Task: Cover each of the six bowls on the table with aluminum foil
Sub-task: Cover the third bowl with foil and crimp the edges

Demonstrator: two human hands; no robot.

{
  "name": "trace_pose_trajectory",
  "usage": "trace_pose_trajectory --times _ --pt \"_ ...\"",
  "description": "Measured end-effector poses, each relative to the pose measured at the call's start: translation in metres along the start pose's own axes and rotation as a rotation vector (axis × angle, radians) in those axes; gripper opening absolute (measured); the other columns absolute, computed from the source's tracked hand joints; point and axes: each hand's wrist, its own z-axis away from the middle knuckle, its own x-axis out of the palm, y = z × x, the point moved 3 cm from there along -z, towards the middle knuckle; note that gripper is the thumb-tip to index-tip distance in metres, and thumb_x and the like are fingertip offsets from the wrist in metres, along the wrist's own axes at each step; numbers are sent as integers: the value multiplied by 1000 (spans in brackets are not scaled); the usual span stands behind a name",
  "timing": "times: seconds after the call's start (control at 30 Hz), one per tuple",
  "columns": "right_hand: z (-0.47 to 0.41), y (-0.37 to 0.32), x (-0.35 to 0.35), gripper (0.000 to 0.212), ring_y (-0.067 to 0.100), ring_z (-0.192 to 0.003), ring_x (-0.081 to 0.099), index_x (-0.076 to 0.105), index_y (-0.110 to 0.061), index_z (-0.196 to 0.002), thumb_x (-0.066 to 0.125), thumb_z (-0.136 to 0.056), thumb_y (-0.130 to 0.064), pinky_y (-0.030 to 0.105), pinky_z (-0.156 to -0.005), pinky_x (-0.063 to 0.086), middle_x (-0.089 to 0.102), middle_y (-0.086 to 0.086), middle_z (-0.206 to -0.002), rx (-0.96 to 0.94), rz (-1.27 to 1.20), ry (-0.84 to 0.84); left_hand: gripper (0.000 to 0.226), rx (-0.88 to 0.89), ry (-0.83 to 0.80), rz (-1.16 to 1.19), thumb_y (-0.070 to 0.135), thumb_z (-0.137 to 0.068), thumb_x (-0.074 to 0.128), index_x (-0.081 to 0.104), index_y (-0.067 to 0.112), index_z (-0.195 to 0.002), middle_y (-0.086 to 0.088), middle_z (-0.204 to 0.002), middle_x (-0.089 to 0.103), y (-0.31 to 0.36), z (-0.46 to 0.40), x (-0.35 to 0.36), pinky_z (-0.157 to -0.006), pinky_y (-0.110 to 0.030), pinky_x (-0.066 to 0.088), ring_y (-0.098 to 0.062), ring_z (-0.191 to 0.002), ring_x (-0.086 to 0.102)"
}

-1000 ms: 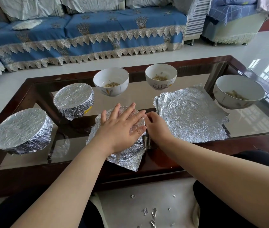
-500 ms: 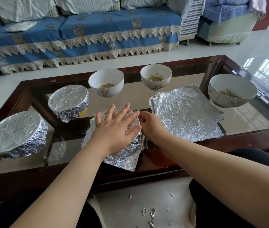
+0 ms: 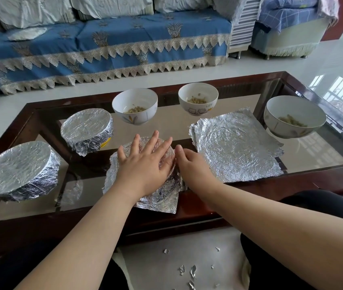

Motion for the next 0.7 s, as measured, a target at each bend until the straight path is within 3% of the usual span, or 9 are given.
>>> trace_pose_trajectory --times 0.2,0.3,0.4,0.6,0.7 --pt "-2 5 4 39 1 -40 39 54 -22 -65 44 -102 -31 19 -47 26 44 -17 -39 -23 -7 6 52 -34 28 9 56 -102 12 -1 55 -152 16 -166 -8 1 -1 2 -117 -63 2 -31 -153 -4" --pt "0 9 8 25 -4 -48 46 62 -21 -84 47 -101 -32 14 -52 31 53 -20 -50 -8 -88 49 52 -42 34 8 55 -102 13 -1 55 -152 15 -166 -8 1 -1 2 -117 -64 2 -31 -153 -4" --pt "0 14 11 22 3 -62 51 63 -15 -95 52 -98 -35 21 -63 39 59 -9 -71 45 -229 109 52 -47 31 17 55 -102 13 -1 55 -152 16 -166 -8 1 -1 2 -117 -64 1 -32 -153 -5" --pt "-8 21 14 21 13 -64 49 68 -13 -87 60 -94 -30 32 -66 43 55 -4 -64 171 -379 130 53 -55 27 5 54 -102 15 -2 53 -152 15 -166 -9 2 -2 3 -116 -65 1 -33 -153 -6" --pt "-8 21 16 15 13 -69 55 70 -13 -91 61 -94 -25 34 -71 48 64 -1 -72 191 -433 130 53 -58 24 0 54 -102 15 -3 53 -152 14 -166 -10 2 -2 3 -115 -65 1 -33 -153 -7"
